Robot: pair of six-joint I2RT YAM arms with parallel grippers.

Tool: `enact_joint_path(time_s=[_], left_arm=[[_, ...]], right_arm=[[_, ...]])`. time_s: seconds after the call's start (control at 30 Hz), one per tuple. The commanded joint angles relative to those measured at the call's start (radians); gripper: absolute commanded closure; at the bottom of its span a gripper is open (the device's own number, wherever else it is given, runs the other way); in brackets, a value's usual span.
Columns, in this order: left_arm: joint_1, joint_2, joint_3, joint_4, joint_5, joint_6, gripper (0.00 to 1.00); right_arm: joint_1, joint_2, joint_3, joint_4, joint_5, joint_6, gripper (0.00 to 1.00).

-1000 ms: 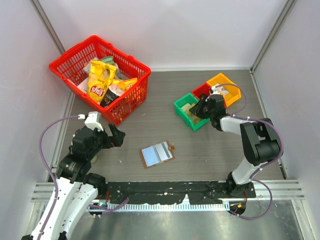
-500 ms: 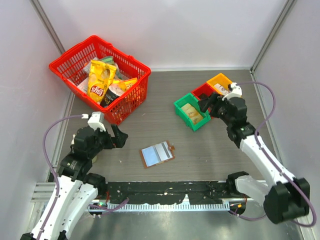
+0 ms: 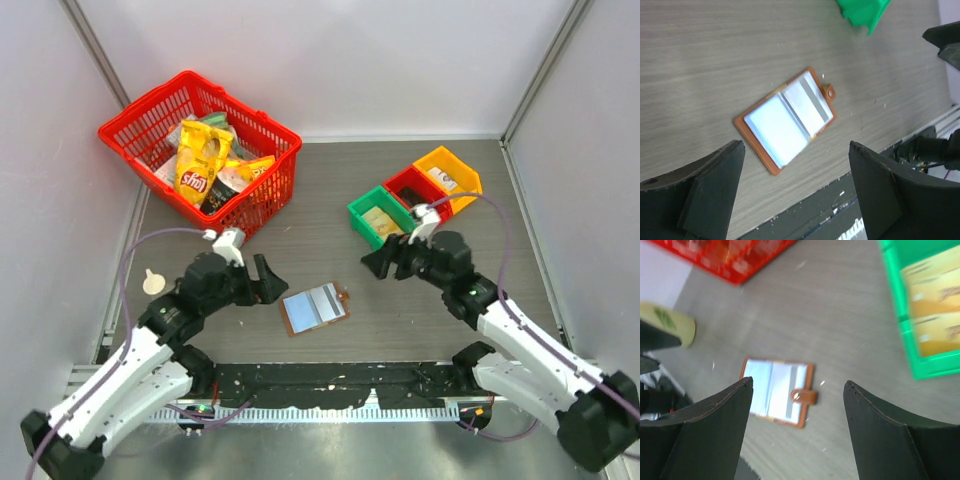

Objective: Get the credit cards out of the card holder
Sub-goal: Remove the credit card from the card holder.

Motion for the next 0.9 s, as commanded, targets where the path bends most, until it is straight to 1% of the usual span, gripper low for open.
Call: enact_joint_path(time_s=[0.0, 0.03, 0.1, 0.17, 0.2, 0.23, 0.33, 0.4, 0.43, 0.5, 0.67, 0.8, 0.83, 0.87], left_arm=[[-0.183, 0.122, 0.016, 0.099, -0.232, -0.1, 0.13], [-0.208, 0.155, 0.021, 0.111, -0.257, -0.112, 0.16], [-0.234, 0.222, 0.028, 0.13, -0.277, -0.133, 0.16], [-0.249, 0.287, 0.027, 0.154, -0.291, -0.15, 0.17], [-0.258, 0.311, 0.025, 0.168, -0.301, -0.153, 0.19], [-0.268, 0.339, 0.028, 0.174, -0.314, -0.155, 0.19], [-0.292, 0.414, 0.034, 0.185, -0.346, -0.158, 0.22], [-0.311, 0.466, 0.039, 0.188, -0.37, -0.156, 0.24], [-0.318, 0.494, 0.044, 0.19, -0.381, -0.155, 0.26], [-0.334, 0.537, 0.053, 0.187, -0.401, -0.153, 0.26], [-0.361, 0.629, 0.07, 0.177, -0.43, -0.153, 0.27], [-0.377, 0.678, 0.076, 0.161, -0.441, -0.161, 0.27], [-0.381, 0.683, 0.074, 0.157, -0.444, -0.166, 0.28], [-0.381, 0.689, 0.071, 0.156, -0.447, -0.167, 0.33]], right_arm=[[0.238, 0.089, 0.085, -0.044, 0.21, 0.001, 0.24], [0.311, 0.148, 0.094, -0.045, 0.258, 0.004, 0.26], [0.39, 0.239, 0.125, -0.044, 0.321, 0.018, 0.3], [0.43, 0.334, 0.155, -0.026, 0.338, 0.046, 0.34], [0.448, 0.362, 0.175, -0.019, 0.344, 0.05, 0.35], [0.468, 0.42, 0.192, -0.022, 0.365, 0.055, 0.38], [0.491, 0.547, 0.267, -0.059, 0.391, 0.061, 0.41], [0.495, 0.604, 0.307, -0.071, 0.388, 0.058, 0.45], [0.495, 0.62, 0.326, -0.073, 0.388, 0.058, 0.48], [0.495, 0.669, 0.35, -0.076, 0.387, 0.05, 0.49], [0.495, 0.773, 0.386, -0.104, 0.372, 0.044, 0.5], [0.495, 0.804, 0.383, -0.125, 0.376, 0.052, 0.5], [0.496, 0.807, 0.383, -0.137, 0.382, 0.055, 0.49], [0.495, 0.807, 0.378, -0.144, 0.384, 0.054, 0.49]])
